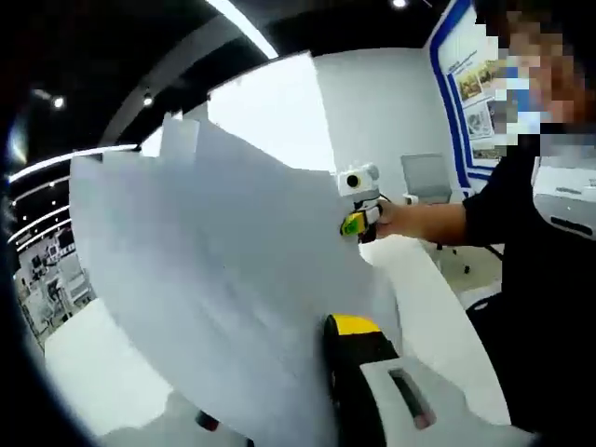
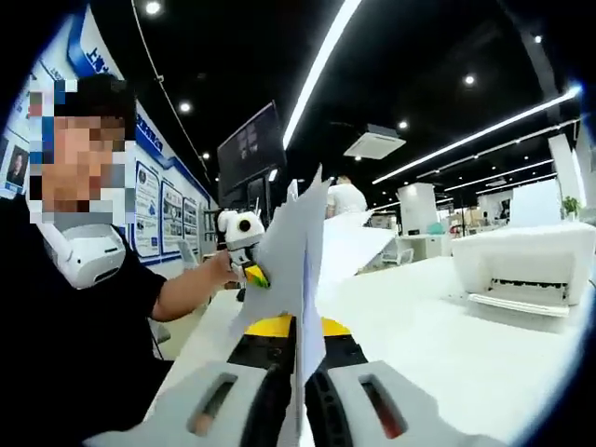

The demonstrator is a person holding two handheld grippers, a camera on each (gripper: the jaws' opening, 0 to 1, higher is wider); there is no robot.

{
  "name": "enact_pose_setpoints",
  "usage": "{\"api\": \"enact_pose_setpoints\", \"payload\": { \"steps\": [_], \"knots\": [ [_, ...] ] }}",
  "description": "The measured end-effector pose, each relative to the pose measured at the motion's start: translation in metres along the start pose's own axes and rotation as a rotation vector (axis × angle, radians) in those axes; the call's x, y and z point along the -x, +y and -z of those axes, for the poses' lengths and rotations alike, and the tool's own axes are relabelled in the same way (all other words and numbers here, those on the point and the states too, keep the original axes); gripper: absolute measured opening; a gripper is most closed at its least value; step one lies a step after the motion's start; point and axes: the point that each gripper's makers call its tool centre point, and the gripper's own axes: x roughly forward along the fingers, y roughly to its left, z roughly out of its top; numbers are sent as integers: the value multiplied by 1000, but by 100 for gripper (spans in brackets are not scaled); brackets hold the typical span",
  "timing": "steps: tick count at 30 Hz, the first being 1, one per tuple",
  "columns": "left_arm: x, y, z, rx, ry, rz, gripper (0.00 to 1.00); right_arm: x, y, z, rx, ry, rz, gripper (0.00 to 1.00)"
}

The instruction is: Organize the stack of printing papers by aligning and flattening the scattered papers on the table

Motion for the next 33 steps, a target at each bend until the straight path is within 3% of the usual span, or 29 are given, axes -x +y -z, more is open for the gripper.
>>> {"api": "enact_pose_setpoints", "payload": {
  "steps": [5,8,14,16,18,20,24,27,31,33],
  "knots": [
    [5,8,-16,-51,-7,-39,17,-1,3,-20,74,-24,15,0],
    [8,10,-22,-9,-44,-52,23,3,6,-33,123,-66,29,0],
    [3,1,-1,66,-84,-51,39,7,8,-40,124,-115,35,0],
    [4,-6,4,155,-152,-41,44,8,9,-42,128,-129,34,0],
    [7,-8,6,191,-210,-43,47,9,9,-44,120,-138,29,0],
    [8,-11,12,238,-251,-37,47,8,11,-45,104,-151,22,0],
    [4,-13,25,258,-255,-41,42,9,12,-49,62,-183,14,0],
    [3,-10,30,262,-255,-45,33,9,14,-52,44,-201,7,0],
    [12,0,13,279,-333,-59,26,8,19,-50,53,-186,-2,0],
    [17,2,5,269,-374,-55,16,8,21,-50,53,-187,-5,0]
  ]
}}
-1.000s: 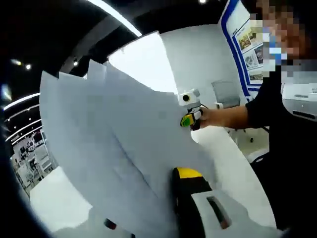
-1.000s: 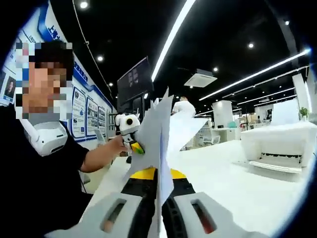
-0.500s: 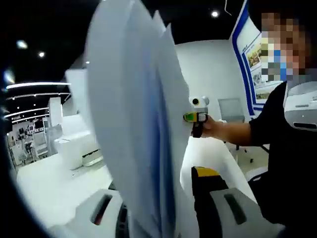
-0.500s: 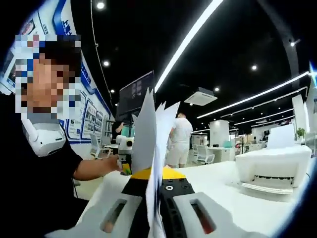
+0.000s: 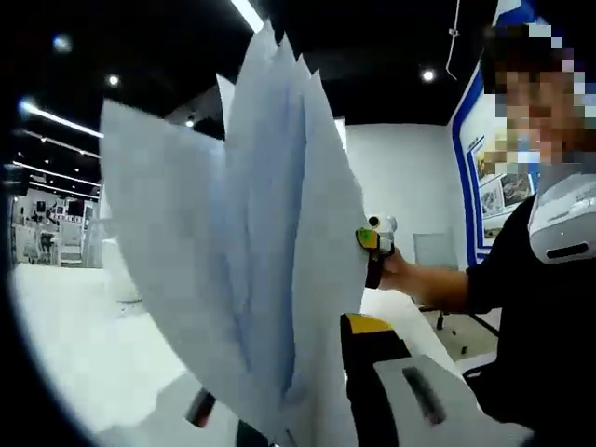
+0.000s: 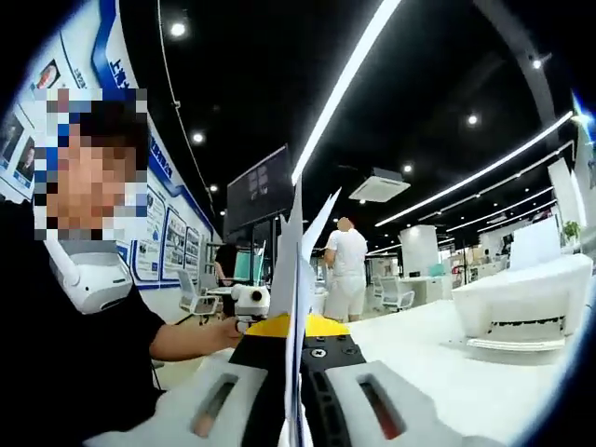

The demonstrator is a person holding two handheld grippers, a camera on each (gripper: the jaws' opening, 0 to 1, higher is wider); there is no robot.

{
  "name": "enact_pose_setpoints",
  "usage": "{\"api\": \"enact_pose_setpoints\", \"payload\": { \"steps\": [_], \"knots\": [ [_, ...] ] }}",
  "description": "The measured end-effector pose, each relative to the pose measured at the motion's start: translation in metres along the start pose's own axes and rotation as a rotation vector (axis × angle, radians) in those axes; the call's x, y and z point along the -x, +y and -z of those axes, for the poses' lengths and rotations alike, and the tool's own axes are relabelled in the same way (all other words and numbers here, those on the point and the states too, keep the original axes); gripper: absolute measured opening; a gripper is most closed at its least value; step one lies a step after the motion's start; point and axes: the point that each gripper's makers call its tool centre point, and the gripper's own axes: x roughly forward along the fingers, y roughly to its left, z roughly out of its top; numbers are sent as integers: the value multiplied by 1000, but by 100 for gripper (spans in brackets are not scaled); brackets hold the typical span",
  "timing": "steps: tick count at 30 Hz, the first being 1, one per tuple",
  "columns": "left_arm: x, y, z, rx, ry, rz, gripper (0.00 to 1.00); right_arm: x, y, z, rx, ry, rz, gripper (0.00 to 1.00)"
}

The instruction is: Organize the stack of printing papers by aligning and flattening the scattered papers on the table

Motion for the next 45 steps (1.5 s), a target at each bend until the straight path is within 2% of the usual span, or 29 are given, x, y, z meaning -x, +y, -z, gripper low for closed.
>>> {"api": "enact_pose_setpoints", "payload": {
  "steps": [1,2,8,11,14,16,17,18,20,26,29,32,34,37,38,39,41,43,45],
  "knots": [
    [0,-1,-3,-12,-7,7,9,0,3,0,6,-2,-5,0],
    [0,-2,-6,-29,-19,13,7,-1,6,2,18,3,-14,0],
    [1,-12,-15,-67,-12,37,6,6,15,12,84,47,-32,0],
    [0,-11,-15,-54,16,39,6,7,17,19,99,63,-29,0],
    [-1,-9,-8,-128,87,41,7,10,16,22,102,86,-30,0],
    [-2,-9,-9,-109,108,53,7,10,14,22,129,106,-18,0],
    [-1,-9,-10,-129,112,52,7,10,13,22,148,122,-11,0],
    [-1,-6,-13,-198,114,40,7,9,13,23,177,139,-7,0],
    [-1,-7,-17,-170,129,36,6,8,14,24,170,155,-17,0],
    [-1,-8,-28,-213,144,46,7,9,13,27,141,157,-19,0],
    [-2,-6,-34,-236,150,28,7,8,14,37,62,168,-25,0],
    [-3,-4,-47,-287,212,37,6,5,14,47,-16,169,-27,0],
    [-4,-4,-50,-317,280,53,6,3,15,54,-59,167,-39,1],
    [-4,-6,-50,-287,370,96,6,2,13,66,-56,184,-32,10],
    [-4,-5,-50,-281,380,95,6,2,13,67,-53,187,-28,14],
    [-5,-2,-51,-259,422,87,6,3,8,67,-34,180,-5,19],
    [-5,-3,-54,-238,454,101,6,4,3,61,-7,160,21,30],
    [-5,-2,-56,-195,484,88,6,6,-5,52,62,158,66,37],
    [-6,-5,-58,-191,533,97,6,3,-3,39,140,162,76,48]
  ]
}}
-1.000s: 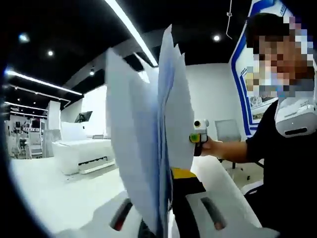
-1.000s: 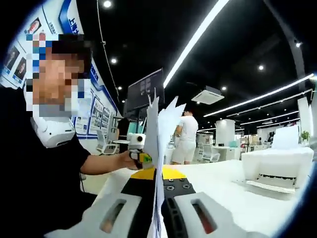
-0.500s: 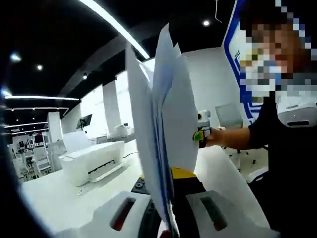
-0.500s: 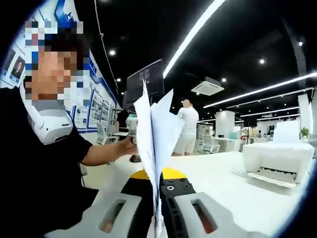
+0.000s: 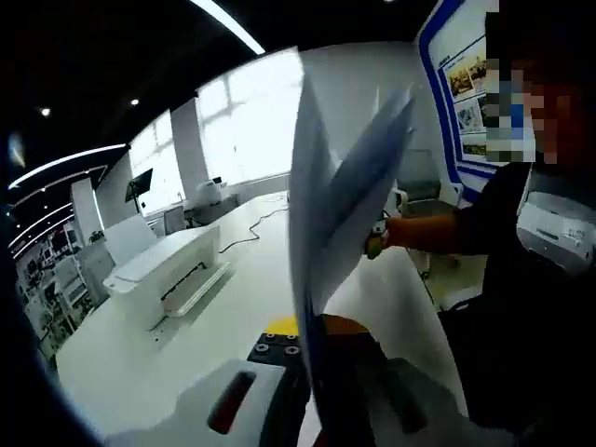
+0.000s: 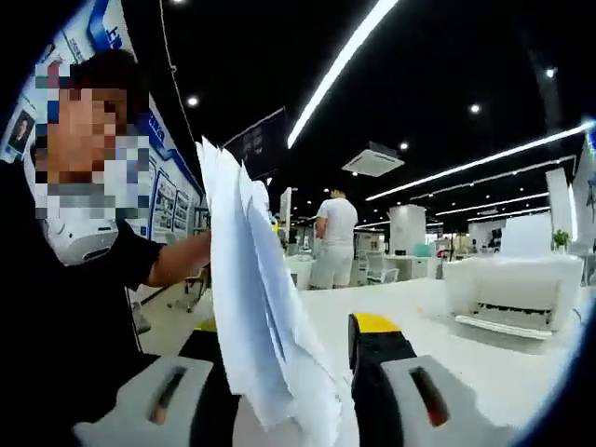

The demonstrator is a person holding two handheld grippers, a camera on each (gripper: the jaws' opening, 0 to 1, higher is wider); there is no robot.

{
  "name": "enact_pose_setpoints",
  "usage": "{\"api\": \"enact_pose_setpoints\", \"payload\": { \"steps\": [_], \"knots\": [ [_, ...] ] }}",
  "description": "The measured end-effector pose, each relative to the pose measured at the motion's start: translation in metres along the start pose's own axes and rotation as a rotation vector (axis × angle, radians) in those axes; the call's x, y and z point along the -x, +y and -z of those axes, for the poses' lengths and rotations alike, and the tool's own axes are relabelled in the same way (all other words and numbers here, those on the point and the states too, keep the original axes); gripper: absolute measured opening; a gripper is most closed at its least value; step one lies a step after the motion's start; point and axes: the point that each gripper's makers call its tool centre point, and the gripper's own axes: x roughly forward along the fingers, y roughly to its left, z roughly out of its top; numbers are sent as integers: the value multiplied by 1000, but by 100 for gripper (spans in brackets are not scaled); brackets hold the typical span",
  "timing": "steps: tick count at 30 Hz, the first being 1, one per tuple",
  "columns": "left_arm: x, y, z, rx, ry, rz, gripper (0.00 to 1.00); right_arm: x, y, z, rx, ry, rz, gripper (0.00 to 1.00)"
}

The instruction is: Organize the stack of printing papers by aligning and flattening the scattered papers on the table

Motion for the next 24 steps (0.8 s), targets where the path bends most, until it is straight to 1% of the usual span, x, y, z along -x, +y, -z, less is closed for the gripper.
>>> {"api": "enact_pose_setpoints", "payload": {
  "steps": [1,2,3,5,6,7,8,9,10,11,12,14,16,17,18,19,20,21,22,23,24],
  "knots": [
    [0,0,-3,8,12,0,6,-1,5,-10,43,-5,-14,52],
    [1,-2,-2,51,46,5,6,-2,8,-19,75,-8,-14,53],
    [-1,-3,-6,39,50,5,6,-3,8,-28,106,0,3,54],
    [-3,-10,-10,20,72,12,6,-12,14,-40,167,23,-4,54],
    [-4,-13,-14,2,69,23,6,-18,16,-40,190,57,-8,56],
    [-4,-15,-17,3,70,28,6,-25,12,-39,243,98,13,59],
    [-4,-19,-19,-25,72,36,6,-28,12,-39,262,120,9,58],
    [-4,-19,-18,-50,94,25,6,-30,11,-39,292,139,6,56],
    [-4,-19,-19,-63,96,19,6,-30,7,-41,309,152,22,56],
    [-4,-21,-20,-68,91,21,6,-30,2,-44,322,151,48,57],
    [-3,-22,-21,-75,90,24,6,-30,-1,-48,336,145,57,57],
    [-4,-25,-19,-84,98,30,6,-32,-1,-51,325,140,47,59],
    [-7,-32,-14,-116,139,47,6,-42,7,-61,314,112,10,61],
    [-10,-35,-12,-138,161,57,6,-47,11,-64,318,114,-6,61],
    [-13,-39,-11,-156,173,60,6,-53,14,-67,323,125,-21,61],
    [-16,-42,-11,-169,185,65,6,-59,19,-68,331,143,-51,61],
    [-17,-44,-12,-194,202,78,6,-67,25,-67,335,167,-102,61],
    [-19,-44,-13,-226,216,80,6,-71,26,-66,330,185,-123,61],
    [-19,-45,-13,-233,220,82,6,-74,24,-68,336,190,-130,60],
    [-21,-50,-17,-284,231,100,6,-76,22,-70,343,194,-136,60],
    [-21,-51,-19,-305,237,106,6,-78,23,-69,341,198,-160,59]
  ]
}}
